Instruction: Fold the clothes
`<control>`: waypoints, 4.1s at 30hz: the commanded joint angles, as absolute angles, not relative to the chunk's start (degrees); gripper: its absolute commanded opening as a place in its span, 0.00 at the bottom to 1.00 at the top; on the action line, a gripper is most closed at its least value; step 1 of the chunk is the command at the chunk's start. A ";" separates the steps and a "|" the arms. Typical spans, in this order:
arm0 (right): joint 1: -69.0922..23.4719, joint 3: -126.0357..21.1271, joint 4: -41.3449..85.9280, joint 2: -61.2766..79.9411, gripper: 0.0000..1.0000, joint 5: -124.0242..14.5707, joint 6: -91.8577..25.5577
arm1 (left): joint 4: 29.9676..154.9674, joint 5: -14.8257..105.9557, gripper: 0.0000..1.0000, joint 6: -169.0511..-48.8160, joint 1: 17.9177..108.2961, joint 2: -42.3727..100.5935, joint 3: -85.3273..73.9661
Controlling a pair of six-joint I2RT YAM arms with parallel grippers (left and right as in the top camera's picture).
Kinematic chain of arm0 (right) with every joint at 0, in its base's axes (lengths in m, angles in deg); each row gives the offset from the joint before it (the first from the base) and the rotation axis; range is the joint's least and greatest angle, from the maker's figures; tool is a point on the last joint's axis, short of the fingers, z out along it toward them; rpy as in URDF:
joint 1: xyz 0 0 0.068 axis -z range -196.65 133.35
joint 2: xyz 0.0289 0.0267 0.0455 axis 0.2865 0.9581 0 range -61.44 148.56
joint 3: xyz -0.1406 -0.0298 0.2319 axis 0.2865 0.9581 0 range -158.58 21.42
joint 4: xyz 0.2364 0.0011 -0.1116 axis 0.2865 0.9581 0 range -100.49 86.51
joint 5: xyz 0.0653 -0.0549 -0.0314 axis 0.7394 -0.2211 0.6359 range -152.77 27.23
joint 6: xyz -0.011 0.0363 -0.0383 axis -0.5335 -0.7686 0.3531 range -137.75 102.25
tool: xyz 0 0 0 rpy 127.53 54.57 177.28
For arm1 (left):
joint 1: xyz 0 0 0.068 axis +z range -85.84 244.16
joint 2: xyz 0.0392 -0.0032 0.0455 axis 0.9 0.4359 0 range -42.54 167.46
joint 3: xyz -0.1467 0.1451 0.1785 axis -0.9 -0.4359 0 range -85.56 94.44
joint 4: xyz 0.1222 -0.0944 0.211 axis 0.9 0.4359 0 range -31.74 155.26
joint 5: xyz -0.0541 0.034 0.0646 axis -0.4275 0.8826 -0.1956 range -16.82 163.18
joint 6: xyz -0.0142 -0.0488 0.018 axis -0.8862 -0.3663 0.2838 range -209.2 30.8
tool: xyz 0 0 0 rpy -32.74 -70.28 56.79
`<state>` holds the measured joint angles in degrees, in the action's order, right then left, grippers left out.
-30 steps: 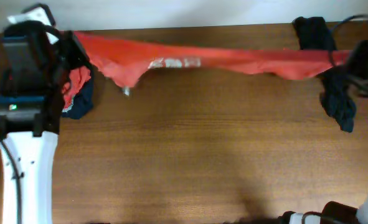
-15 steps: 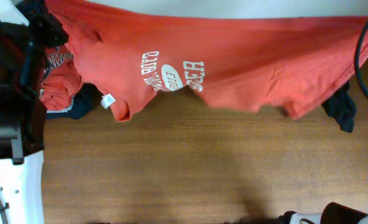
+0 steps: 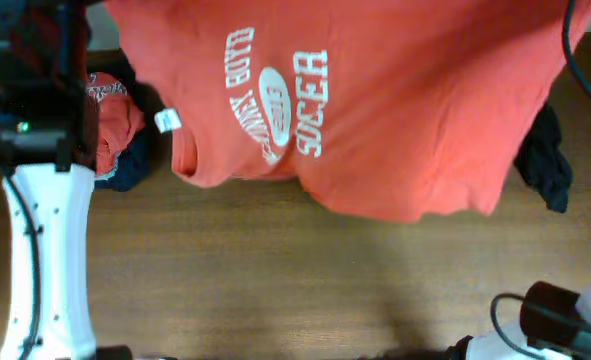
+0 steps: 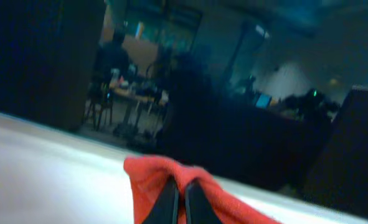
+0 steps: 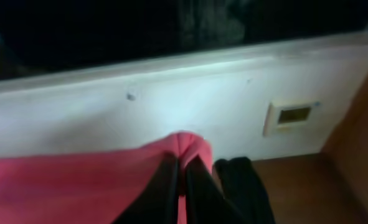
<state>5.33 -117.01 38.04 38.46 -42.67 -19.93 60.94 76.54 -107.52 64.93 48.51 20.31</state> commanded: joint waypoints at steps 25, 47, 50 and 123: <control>6.16 -117.66 28.34 41.23 0.06 -42.02 -19.18 | 59.02 83.49 0.01 -106.17 67.05 53.47 33.03; 6.25 -117.60 66.08 41.30 0.04 -42.41 -13.44 | 103.54 68.86 0.00 -104.92 70.59 56.90 33.01; 5.40 -117.40 63.66 42.11 0.04 -42.17 -12.71 | 100.89 68.06 0.01 -104.92 70.59 57.60 33.01; -2.28 -75.90 85.80 12.58 0.04 -55.31 -19.53 | 154.55 66.26 0.01 -102.61 61.76 57.84 35.41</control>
<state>-2.49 -80.49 85.97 15.00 -54.45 -17.52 154.64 65.54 -103.24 63.62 61.21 40.46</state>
